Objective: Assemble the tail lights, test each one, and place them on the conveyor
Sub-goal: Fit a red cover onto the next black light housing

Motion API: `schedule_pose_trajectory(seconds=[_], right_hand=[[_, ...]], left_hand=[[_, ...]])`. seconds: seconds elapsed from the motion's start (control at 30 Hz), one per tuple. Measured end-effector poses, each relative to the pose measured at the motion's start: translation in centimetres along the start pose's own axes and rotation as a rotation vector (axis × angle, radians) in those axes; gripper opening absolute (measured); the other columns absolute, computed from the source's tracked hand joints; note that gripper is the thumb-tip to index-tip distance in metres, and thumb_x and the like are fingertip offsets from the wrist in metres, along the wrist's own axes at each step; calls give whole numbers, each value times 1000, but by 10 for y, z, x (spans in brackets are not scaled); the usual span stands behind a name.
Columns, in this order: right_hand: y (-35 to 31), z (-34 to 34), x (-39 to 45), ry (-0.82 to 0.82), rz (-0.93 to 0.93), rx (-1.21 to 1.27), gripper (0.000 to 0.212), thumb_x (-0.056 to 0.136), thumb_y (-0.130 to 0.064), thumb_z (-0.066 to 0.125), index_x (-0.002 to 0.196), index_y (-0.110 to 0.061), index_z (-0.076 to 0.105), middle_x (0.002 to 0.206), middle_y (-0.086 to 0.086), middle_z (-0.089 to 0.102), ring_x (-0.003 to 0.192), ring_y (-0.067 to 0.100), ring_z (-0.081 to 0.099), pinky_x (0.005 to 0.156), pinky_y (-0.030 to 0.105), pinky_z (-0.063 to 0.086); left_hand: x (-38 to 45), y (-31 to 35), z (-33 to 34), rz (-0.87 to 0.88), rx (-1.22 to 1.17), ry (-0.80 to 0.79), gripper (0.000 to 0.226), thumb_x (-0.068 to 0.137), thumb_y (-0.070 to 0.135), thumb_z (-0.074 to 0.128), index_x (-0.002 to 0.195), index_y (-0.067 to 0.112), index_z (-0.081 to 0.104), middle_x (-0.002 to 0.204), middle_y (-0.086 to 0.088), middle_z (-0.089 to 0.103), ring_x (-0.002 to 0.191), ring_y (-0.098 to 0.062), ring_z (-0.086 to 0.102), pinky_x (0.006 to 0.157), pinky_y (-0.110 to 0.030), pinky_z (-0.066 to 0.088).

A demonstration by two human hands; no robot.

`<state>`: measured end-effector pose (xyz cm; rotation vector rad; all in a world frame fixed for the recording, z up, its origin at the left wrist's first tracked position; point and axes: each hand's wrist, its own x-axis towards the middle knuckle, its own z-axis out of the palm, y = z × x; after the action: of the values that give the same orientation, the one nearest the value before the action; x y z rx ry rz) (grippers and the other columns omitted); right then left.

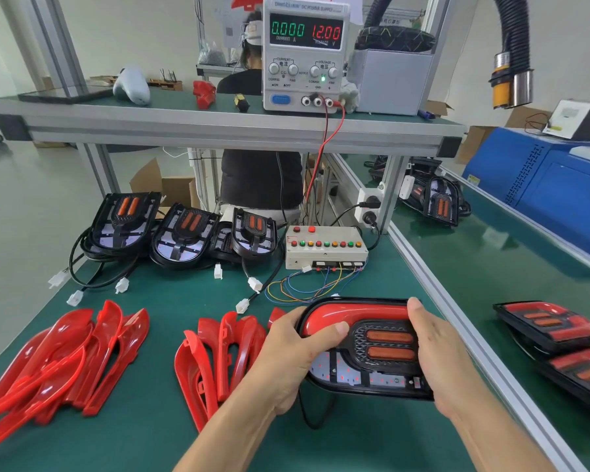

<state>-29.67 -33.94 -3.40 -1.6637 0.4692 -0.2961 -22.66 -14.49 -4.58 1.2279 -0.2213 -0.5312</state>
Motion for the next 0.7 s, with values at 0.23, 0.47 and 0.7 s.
schedule_pose_trajectory(seconds=[0.23,0.47,0.7], right_hand=[[3,-8,4,2,135,30,57,101,-66,35,89,-34,81,91,5,81,83,22,79,76,34,55],[7,-11,-1,32,140,-5,59,101,-66,33,92,-33,80,91,6,81,83,23,79,79,37,56],[8,-6,-4,56,187,84,56,102,-62,37,92,-30,82,94,10,80,85,28,79,65,32,62]], left_hand=[[-1,3,-4,-118,-36,-98,38,96,26,66,124,1,65,121,-19,72,115,-37,67,106,-49,50],[-2,-1,-6,-93,-38,-126,42,99,22,60,127,-10,59,125,-30,66,122,-48,59,109,-53,46],[-6,4,-13,-140,-115,-201,42,99,26,61,128,-4,61,129,-24,66,118,-36,64,100,-42,51]])
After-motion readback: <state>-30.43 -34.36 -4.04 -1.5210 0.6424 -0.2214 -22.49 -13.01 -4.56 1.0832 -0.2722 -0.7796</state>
